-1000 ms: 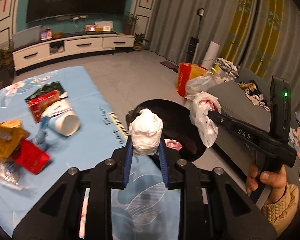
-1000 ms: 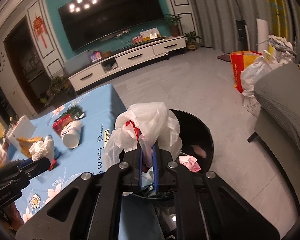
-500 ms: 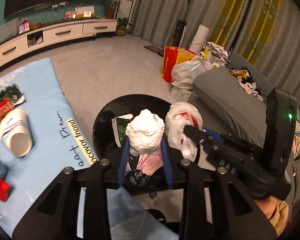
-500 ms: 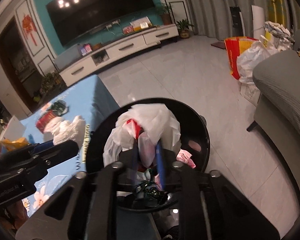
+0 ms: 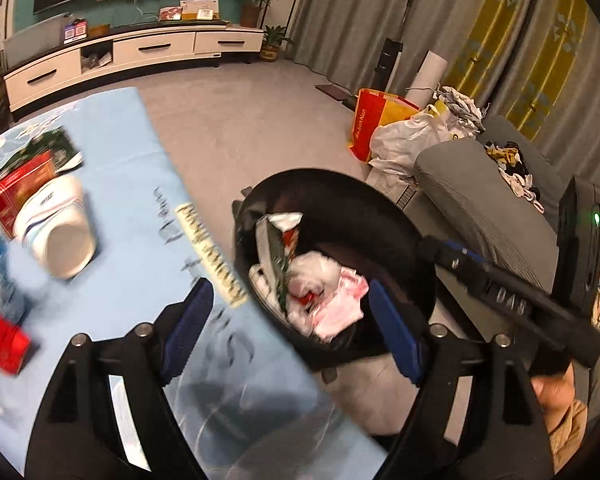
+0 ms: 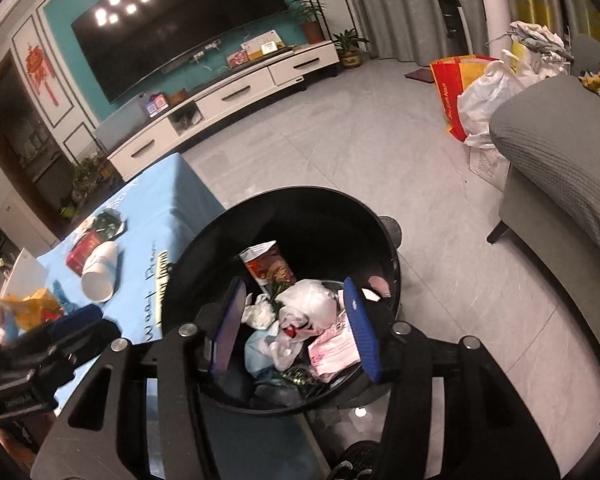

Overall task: Collect trash
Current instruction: 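Open both grippers over the black bin to drop tissue ball and bag, then grasp the clear plastic bag with the left gripper while the right grasps the yellow snack bag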

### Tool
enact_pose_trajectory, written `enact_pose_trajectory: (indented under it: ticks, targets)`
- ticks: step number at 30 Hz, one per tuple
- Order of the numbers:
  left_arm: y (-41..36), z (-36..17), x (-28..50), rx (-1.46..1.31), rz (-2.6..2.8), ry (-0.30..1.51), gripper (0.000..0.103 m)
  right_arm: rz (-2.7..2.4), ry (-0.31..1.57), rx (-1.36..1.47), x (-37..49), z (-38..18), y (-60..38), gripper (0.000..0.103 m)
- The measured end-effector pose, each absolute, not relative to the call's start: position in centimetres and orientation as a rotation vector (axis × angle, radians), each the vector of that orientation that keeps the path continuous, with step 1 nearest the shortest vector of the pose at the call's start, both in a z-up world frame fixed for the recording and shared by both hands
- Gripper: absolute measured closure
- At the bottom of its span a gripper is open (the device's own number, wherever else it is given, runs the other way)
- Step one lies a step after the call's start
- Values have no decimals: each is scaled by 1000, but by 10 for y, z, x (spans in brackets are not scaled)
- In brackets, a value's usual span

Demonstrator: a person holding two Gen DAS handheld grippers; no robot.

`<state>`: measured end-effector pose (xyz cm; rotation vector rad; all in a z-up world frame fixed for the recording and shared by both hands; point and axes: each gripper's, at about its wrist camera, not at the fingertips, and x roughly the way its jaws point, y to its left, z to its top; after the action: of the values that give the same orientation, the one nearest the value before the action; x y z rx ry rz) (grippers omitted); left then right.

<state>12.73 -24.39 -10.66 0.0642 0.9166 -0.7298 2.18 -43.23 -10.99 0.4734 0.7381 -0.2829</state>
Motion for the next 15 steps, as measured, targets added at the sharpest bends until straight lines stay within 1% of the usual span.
enact_pose_trajectory:
  ticks: [4, 6, 14, 15]
  targets:
    - [-194, -103, 101, 21, -712, 908, 15, -241, 747, 458, 19, -103, -415, 50]
    - [-163, -103, 87, 2, -673, 907, 15, -218, 756, 446, 20, -100, -405, 50]
    - [-43, -109, 52, -112, -426, 915, 11, -54, 787, 345, 32, -83, -331, 50]
    - [-29, -111, 49, -139, -401, 918, 11, -33, 788, 328, 33, -81, -322, 47]
